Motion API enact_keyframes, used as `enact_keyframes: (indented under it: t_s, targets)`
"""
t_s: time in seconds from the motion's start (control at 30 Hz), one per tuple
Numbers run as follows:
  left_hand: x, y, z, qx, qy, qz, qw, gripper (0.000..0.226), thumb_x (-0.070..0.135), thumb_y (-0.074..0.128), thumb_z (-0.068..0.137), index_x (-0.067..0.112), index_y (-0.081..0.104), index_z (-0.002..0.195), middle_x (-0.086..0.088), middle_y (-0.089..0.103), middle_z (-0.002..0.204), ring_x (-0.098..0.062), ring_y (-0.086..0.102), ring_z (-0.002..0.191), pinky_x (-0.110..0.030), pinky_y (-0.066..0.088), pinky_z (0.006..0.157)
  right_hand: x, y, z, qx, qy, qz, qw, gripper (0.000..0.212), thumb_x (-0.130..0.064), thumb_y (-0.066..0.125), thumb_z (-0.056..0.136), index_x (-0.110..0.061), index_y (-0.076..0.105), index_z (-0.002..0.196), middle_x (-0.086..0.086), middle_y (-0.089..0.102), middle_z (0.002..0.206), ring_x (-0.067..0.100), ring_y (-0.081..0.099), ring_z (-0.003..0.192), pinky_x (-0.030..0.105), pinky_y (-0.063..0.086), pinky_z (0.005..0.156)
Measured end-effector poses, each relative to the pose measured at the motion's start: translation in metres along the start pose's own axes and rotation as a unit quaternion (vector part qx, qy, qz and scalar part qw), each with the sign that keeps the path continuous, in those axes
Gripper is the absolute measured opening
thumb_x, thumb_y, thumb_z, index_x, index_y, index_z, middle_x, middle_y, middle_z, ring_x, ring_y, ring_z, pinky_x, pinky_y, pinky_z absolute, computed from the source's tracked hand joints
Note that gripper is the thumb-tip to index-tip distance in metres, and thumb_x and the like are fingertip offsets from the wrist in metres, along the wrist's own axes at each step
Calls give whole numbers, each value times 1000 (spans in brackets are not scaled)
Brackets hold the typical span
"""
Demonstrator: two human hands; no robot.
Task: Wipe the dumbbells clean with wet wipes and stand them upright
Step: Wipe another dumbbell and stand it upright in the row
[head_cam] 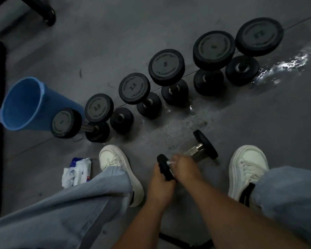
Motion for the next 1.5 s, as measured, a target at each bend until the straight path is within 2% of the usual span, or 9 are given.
enact_keyframes:
  t_s: [0.17,0.33,0.47,0.6,0.73,0.9,1.03,1.17,1.5]
  targets:
    - [0,-9,13,1,22,-39,999,80,-19,56,81,43,35,127,27,54,116,1,66,90,-24,56,76,4,-37,29,152,42,44,986,22,-33,44,98,-19,59,106,6,67,100,28,63,94,32,46,70]
    - [9,-21,38,6,18,12,1000,91,-15,62,81,41,23,142,29,50,120,6,62,91,-20,53,85,-14,-13,34,26,-49,-22,998,22,-33,47,95,-24,61,110,4,68,102,25,64,94,29,47,71]
    - [10,-36,64,48,6,21,999,85,0,67,88,28,22,155,8,49,141,-10,61,105,-30,50,95,1,-43,50,136,33,3,990,24,-35,43,98,-25,60,111,6,69,99,27,65,93,27,42,66]
    - [20,-48,81,102,31,24,994,69,5,66,91,22,34,150,2,57,134,-7,60,100,-23,50,89,-33,2,38,-40,-20,59,997,37,-42,29,100,-24,59,113,6,66,112,25,63,102,34,50,89]
    - [23,-50,89,77,41,73,994,79,3,74,83,21,34,149,5,55,130,-9,57,108,-25,48,95,-14,-35,56,109,-5,48,993,28,-32,35,100,-28,58,114,-2,68,111,21,65,101,32,52,84]
    - [25,-47,88,67,102,186,975,68,7,79,73,24,52,133,10,58,119,-8,56,108,-11,36,80,-31,-13,50,13,-66,59,996,24,-23,39,98,-23,55,117,5,65,115,24,62,107,34,50,87]
    - [19,-54,87,100,104,155,977,67,17,80,78,29,51,138,14,57,124,-7,58,106,-25,45,91,-15,-36,61,140,20,114,983,31,-22,38,100,-27,53,127,4,65,112,23,62,101,26,43,77]
    - [18,-52,83,138,96,128,977,52,22,71,87,30,51,135,6,66,118,-7,61,94,-23,41,77,-34,-21,64,20,-57,79,995,28,-24,38,101,-23,55,123,7,65,117,26,62,108,29,47,87]
    - [16,-52,104,65,76,169,981,84,23,75,84,31,26,152,5,67,118,-16,68,97,-25,47,78,-33,-15,67,14,3,157,987,36,-30,42,99,-26,49,134,7,66,114,24,63,102,31,47,88]
Point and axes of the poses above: each hand's wrist, its own z-axis towards the middle knuckle, its own y-axis out of the palm, x = y × z, the point moved 5 cm from there along z, towards the middle knuckle
